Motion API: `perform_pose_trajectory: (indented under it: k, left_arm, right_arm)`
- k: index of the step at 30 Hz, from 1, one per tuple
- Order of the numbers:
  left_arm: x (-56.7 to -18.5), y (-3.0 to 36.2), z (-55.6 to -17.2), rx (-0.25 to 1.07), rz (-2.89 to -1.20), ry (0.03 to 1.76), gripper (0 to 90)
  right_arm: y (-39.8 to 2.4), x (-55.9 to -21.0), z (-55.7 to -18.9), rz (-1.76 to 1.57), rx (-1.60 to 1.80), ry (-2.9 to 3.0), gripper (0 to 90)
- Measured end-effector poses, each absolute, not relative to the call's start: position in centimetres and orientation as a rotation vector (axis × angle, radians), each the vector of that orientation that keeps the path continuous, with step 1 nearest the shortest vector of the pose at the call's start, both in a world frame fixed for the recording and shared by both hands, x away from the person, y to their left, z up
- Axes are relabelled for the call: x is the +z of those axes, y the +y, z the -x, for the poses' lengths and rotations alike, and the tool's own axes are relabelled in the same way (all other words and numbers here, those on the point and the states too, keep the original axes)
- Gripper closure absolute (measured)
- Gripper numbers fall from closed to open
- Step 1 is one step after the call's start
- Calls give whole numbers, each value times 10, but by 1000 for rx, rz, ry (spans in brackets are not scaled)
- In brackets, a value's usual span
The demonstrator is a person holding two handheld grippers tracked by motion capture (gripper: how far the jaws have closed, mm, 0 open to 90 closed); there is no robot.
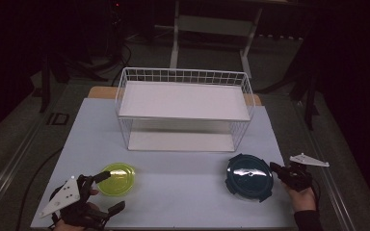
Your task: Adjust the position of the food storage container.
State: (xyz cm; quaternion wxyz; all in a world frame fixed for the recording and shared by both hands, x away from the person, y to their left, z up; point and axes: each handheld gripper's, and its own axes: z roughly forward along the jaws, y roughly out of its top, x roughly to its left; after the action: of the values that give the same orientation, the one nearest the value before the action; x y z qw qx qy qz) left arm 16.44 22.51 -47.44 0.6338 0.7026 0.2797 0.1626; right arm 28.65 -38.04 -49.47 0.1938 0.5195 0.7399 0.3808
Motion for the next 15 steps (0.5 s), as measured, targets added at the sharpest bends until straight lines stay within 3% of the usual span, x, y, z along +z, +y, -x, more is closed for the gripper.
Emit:
perform_pose_trajectory:
  k: [15]
  left_arm:
    - [-475, 224, -165, 366, -1613, 636, 0]
  right_arm:
    - [-360, -498, -264, -1410, 1126, 2156, 900]
